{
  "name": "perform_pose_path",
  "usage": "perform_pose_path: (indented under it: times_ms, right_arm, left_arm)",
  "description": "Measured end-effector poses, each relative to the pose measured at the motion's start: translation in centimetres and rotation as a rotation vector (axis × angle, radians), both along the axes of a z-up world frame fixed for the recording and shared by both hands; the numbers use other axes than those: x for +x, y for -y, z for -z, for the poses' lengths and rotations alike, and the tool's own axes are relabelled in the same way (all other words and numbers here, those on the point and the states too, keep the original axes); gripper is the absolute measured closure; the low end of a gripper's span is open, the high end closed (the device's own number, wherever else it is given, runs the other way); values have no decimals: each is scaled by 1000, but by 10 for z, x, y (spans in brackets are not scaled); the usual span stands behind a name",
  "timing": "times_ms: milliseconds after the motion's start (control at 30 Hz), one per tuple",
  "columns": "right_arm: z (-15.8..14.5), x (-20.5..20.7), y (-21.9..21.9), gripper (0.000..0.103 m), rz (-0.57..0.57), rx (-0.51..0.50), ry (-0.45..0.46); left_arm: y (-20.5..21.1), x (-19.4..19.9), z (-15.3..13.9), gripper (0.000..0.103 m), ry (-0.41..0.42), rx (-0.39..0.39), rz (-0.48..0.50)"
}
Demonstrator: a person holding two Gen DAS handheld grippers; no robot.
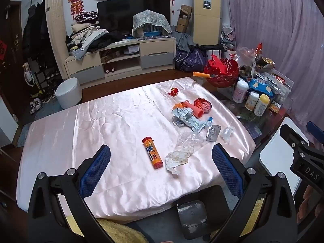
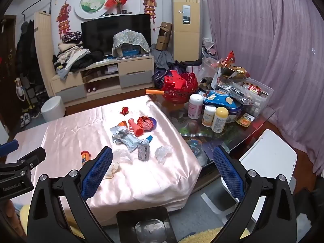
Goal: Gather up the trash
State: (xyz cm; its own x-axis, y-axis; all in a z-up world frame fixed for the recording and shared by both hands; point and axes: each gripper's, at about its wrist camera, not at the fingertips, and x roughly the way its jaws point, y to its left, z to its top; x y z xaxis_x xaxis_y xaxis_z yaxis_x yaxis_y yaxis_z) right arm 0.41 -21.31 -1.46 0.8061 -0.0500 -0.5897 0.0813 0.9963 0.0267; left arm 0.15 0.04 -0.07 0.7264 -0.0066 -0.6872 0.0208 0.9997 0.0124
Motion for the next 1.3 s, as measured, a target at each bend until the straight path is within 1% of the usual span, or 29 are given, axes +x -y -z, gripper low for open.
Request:
perform_pose_path:
  times_ms: [33,67,100,300,533,767,1300]
  right_arm:
    - [0,0,0,3,-1,0,1]
    - [0,0,0,3,0,-3,-14]
    - [1,0,0,3,0,-4,-14]
    - [1,1,-1,3,-5,-5,-12]
    - [1,-1,-1,3,-1,-6,-8]
    - [0,-1,-1,3,1,-8,-9]
    - [0,-2,-1,3,0,-9,-8]
  left_arm:
    - [-1,1,0,8,-3,-4,1]
    - [3,-1,0,8,18,26,-3]
    - [3,-2,0,8,24,32,-5]
    - [5,-5,0,8,36,30,-2]
    - [5,-5,0,8,34,35,-5]
    - [5,-8,-5,8,38,31,-2]
    - [5,-10,-5,8,39,32,-7]
